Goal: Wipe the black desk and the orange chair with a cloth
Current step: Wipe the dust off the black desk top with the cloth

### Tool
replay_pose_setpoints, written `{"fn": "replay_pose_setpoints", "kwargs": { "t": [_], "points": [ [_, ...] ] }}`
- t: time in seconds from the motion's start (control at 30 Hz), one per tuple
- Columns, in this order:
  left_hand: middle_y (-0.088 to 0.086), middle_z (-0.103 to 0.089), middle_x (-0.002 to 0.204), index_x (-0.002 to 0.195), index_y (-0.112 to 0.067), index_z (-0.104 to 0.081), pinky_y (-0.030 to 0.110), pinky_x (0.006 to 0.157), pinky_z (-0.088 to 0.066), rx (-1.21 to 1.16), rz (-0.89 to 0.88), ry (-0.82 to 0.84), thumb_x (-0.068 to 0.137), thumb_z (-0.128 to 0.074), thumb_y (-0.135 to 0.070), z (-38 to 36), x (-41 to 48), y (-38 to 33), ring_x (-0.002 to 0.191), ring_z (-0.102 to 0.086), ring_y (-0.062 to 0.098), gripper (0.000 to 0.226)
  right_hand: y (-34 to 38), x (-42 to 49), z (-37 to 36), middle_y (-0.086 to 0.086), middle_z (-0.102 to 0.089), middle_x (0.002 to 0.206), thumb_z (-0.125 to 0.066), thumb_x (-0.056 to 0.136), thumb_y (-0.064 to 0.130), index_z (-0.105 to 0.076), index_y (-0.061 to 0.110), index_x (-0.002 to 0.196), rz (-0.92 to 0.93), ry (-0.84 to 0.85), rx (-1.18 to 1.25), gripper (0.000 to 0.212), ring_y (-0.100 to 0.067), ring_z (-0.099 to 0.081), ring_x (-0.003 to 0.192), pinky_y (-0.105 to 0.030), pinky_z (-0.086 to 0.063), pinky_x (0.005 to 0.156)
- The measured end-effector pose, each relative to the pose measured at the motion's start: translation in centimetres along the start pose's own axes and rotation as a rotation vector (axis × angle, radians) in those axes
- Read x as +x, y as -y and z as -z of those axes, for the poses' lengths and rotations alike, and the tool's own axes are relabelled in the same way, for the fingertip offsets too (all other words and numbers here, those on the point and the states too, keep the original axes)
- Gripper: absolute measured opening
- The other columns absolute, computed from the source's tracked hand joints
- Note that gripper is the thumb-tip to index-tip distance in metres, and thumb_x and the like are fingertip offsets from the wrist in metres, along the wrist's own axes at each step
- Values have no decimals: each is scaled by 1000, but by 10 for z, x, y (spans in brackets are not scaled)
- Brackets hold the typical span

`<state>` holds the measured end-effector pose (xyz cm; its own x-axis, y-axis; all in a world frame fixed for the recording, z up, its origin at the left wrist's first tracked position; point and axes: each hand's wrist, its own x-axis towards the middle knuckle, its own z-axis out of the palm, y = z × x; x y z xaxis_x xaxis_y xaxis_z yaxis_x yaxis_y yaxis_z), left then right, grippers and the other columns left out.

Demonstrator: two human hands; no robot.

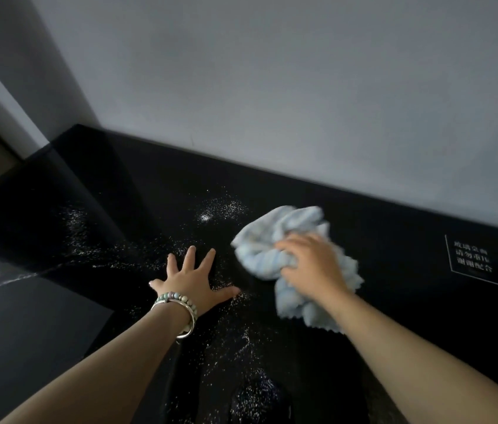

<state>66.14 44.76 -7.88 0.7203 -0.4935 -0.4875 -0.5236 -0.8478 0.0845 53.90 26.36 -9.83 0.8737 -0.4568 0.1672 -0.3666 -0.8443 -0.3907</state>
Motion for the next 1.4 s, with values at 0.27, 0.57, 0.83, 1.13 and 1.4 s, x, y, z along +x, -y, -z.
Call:
{"fn": "replay_pose_setpoints", "kwargs": {
  "t": [0.27,0.57,0.83,1.13,1.4],
  "points": [
    [-12,8,157,147,-42,-1,58,113,-7,-48,-25,-84,94,-27,-57,-16,-21,42,145,12,23,61,32,-31,10,11,-26,149,-49,88,33,-38,41,135,-370,141,-184,48,-23,-23,133,-44,-31,102],
    [-10,7,157,149,-33,3,56,115,-1,-72,-34,-150,99,-24,-43,-37,-63,69,144,14,21,57,19,-55,14,4,-48,131,-61,81,26,-53,33,124,-286,-8,-196,44,-31,-45,118,-43,-43,89],
    [-8,7,158,149,-31,0,50,117,1,-82,-25,-138,100,-23,-40,-59,-96,76,145,13,20,55,103,-102,-20,12,-52,130,-47,72,31,-60,39,115,61,110,-114,45,-25,-49,118,-46,-44,86],
    [-6,6,158,150,-27,-2,39,119,1,-103,-54,-151,101,-21,-36,-81,-132,75,145,12,19,53,7,-111,28,9,-42,140,-50,88,27,-48,33,130,-363,87,-141,43,-24,-37,125,-42,-39,95],
    [-5,-12,157,146,-26,-23,36,119,-6,-215,-99,-167,101,-26,-28,-102,-161,76,146,-1,18,45,115,-179,-12,17,-57,119,-48,74,23,-61,39,111,171,138,61,42,-17,-49,111,-39,-42,88]
  ]
}}
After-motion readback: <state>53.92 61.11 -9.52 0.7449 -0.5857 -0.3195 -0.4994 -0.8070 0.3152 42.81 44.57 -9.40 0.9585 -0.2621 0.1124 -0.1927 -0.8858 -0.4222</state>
